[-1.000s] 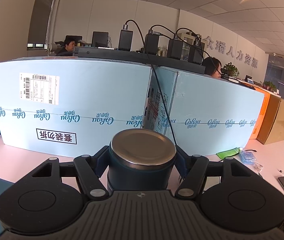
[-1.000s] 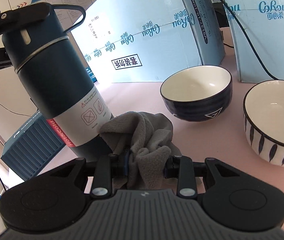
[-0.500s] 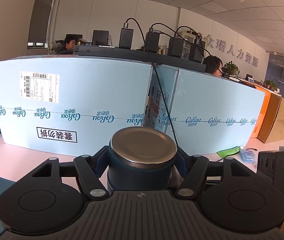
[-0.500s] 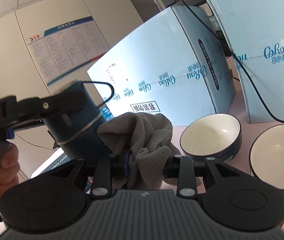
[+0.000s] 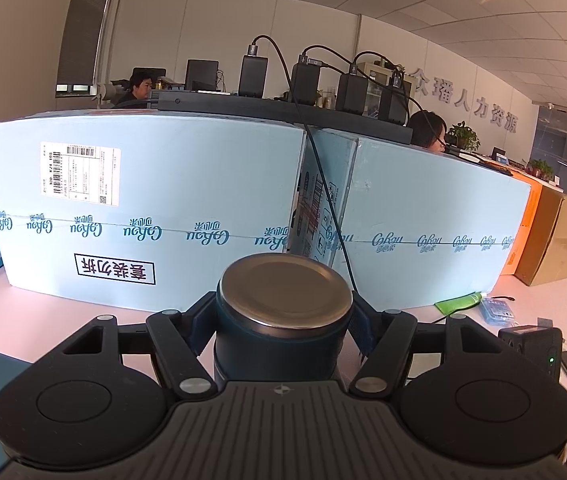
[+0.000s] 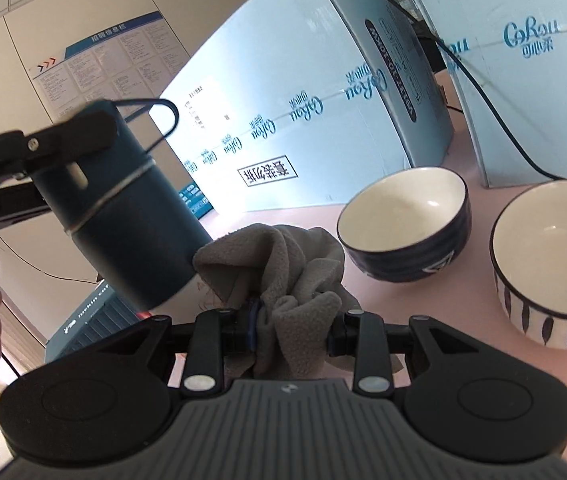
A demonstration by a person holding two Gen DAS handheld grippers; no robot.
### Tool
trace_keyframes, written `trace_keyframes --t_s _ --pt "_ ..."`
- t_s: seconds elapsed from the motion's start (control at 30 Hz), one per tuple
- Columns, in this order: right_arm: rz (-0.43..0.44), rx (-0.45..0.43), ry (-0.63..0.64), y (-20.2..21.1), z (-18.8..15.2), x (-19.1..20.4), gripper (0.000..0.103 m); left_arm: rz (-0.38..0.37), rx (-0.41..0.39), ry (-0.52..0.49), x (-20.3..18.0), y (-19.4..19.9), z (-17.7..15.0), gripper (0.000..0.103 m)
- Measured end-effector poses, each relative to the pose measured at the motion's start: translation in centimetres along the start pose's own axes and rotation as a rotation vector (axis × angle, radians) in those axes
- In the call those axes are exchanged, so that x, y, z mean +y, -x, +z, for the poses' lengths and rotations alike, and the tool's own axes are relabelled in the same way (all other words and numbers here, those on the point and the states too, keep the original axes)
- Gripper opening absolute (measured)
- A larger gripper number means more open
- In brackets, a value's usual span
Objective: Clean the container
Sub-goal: 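Rub the grey cloth along the thermos body while the left gripper tilts it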
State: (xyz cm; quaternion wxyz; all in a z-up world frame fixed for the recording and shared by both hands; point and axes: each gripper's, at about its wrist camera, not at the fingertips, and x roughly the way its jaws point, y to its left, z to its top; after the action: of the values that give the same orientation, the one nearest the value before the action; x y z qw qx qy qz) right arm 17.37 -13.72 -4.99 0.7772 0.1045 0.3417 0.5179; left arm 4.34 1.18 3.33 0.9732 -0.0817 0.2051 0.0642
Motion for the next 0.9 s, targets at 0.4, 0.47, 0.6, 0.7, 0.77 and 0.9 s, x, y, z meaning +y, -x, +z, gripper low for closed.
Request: trace_keyframes --t_s 0.4,0.47,0.6,0.7,0.77,0.9 --pt "-0.018 0.062 -0.028 -0.3 -2.4 -1.0 0.034 0.135 0.017 0.063 -1.8 -0.4 -0.1 0.071" --pt "-0.019 0.06 -0.026 -0.2 -2.5 -1.0 0.034 0.195 0.006 0.081 -2.8 -0.5 -0.4 0.072" --pt "0.004 0.079 -0.024 -0.2 -1.9 -1.6 0.034 0.336 -0.012 0.185 -4.5 -0.8 -0.7 0.083" --pt "0.003 0.076 -0.025 -0.2 -2.0 -1.5 0.034 0.424 -0.005 0.294 -5.1 -1.4 -1.2 0.084" --pt "0.007 0.076 -0.027 -0.3 -2.1 -1.6 0.034 0.487 -0.039 0.349 -5.4 -1.4 -1.5 0.084" --pt "0.013 0.075 -0.03 -0.2 -2.3 -1.7 0.034 0.571 -0.095 0.391 -5.8 -1.2 -1.3 0.09"
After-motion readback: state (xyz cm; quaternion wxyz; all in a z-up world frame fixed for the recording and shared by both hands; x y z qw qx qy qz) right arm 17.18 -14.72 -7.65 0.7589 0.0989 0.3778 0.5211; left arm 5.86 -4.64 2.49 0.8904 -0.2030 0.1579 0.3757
